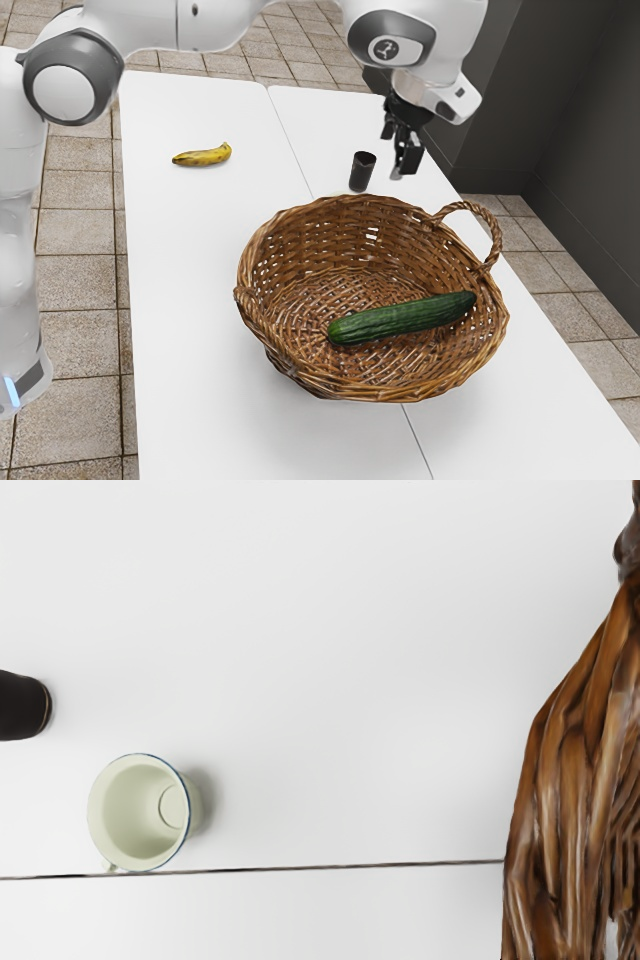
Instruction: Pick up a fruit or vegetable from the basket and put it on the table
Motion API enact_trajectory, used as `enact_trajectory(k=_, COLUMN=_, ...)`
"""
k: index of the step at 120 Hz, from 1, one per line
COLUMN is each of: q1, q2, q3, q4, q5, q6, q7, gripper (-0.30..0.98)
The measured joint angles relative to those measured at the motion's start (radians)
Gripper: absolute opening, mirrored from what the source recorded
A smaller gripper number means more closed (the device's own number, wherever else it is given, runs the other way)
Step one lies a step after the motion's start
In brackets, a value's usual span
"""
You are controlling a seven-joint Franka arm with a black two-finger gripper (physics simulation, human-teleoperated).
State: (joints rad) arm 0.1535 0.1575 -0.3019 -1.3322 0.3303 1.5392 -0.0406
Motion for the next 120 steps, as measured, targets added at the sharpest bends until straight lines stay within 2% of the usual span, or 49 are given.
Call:
enact_trajectory(k=10, q1=-0.024, q2=-0.002, q3=-0.003, q4=0.009, q5=0.003, q6=0.0, q7=-0.002, gripper=0.69)
enact_trajectory(k=28, q1=-0.136, q2=-0.003, q3=-0.008, q4=0.034, q5=0.017, q6=0.015, q7=-0.005, gripper=0.69)
enact_trajectory(k=36, q1=-0.143, q2=0.0, q3=-0.006, q4=0.037, q5=0.008, q6=0.021, q7=-0.006, gripper=0.69)
enact_trajectory(k=51, q1=-0.125, q2=0.001, q3=0.002, q4=0.036, q5=-0.083, q6=0.029, q7=-0.01, gripper=0.69)
enact_trajectory(k=61, q1=-0.122, q2=0.008, q3=0.016, q4=0.017, q5=-0.168, q6=0.032, q7=-0.017, gripper=0.69)
enact_trajectory(k=71, q1=-0.141, q2=0.026, q3=0.015, q4=0.002, q5=-0.22, q6=0.034, q7=-0.017, gripper=0.69)
enact_trajectory(k=92, q1=-0.148, q2=0.095, q3=-0.022, q4=0.004, q5=-0.273, q6=0.037, q7=-0.014, gripper=0.69)
enact_trajectory(k=120, q1=-0.143, q2=0.051, q3=-0.051, q4=-0.07, q5=-0.328, q6=0.032, q7=-0.002, gripper=0.69)
